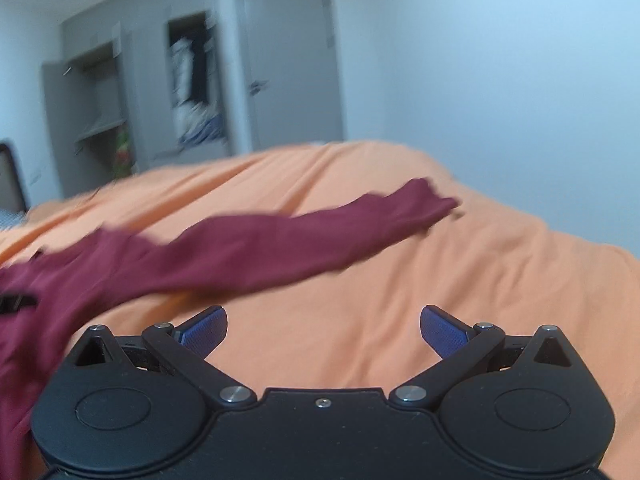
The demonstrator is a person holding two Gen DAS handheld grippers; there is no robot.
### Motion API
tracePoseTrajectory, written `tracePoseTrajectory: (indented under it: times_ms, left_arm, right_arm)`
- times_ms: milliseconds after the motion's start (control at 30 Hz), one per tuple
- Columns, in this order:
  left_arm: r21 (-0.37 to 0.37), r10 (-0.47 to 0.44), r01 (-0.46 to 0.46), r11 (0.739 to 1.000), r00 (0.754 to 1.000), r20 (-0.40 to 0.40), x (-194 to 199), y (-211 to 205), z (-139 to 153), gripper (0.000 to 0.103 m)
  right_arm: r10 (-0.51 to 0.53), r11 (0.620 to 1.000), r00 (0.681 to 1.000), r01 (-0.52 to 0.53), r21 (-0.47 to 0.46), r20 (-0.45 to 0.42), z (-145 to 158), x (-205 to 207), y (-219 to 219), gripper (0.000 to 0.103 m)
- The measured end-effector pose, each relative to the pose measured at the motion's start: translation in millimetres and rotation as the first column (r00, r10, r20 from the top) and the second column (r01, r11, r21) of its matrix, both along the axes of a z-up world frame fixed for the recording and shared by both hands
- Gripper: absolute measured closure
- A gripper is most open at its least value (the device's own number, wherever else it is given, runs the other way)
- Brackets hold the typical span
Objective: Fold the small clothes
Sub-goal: 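Move the right gripper to a sweater sleeve cuff and close on it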
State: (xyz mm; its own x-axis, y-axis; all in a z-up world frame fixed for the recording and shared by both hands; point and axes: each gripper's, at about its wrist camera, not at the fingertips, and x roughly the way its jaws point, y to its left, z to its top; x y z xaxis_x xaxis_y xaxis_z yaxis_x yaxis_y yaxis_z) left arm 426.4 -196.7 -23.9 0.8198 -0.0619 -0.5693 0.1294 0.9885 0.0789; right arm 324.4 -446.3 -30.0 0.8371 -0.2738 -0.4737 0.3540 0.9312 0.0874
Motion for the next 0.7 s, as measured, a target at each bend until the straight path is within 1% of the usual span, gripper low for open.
tracePoseTrajectory:
  times_ms: [100, 200, 267, 333, 367, 433, 633, 700]
  left_arm:
    - [-0.017, 0.021, -0.021, 1.0, 1.0, -0.01, 8, -2, -11, 0.0]
    - [-0.041, 0.022, -0.023, 0.999, 1.0, -0.02, 12, -1, -23, 0.0]
    - [-0.053, 0.024, -0.026, 0.998, 0.999, -0.033, 13, 0, -34, 0.0]
    - [-0.09, 0.034, -0.036, 0.995, 0.999, -0.026, 12, 4, -43, 0.0]
    - [-0.107, 0.036, -0.037, 0.994, 0.999, -0.019, 11, 6, -45, 0.0]
    - [-0.128, 0.036, -0.037, 0.991, 0.999, -0.012, 10, 10, -49, 0.0]
    - [-0.134, 0.037, -0.038, 0.99, 0.999, -0.008, 10, 10, -54, 0.0]
    - [-0.134, 0.038, -0.038, 0.99, 0.999, -0.005, 10, 10, -54, 0.0]
  right_arm:
    - [-0.046, 0.999, 0.999, 0.046, 0.008, -0.002, -8, 23, -32, 0.0]
    - [-0.047, 0.999, 0.999, 0.047, -0.021, -0.013, -15, 49, -58, 0.0]
    - [-0.07, 0.997, 0.997, 0.07, -0.021, -0.025, -21, 65, -74, 0.0]
    - [-0.076, 0.997, 0.995, 0.078, 0.02, -0.066, -27, 82, -93, 0.0]
    - [-0.071, 0.996, 0.996, 0.074, 0.049, -0.063, -28, 86, -100, 0.0]
    - [-0.073, 0.992, 0.997, 0.076, 0.099, -0.029, -30, 94, -115, 0.0]
    - [-0.154, 0.969, 0.988, 0.151, 0.194, 0.001, -31, 118, -146, 0.001]
    - [-0.19, 0.957, 0.982, 0.184, 0.225, 0.007, -35, 124, -155, 0.004]
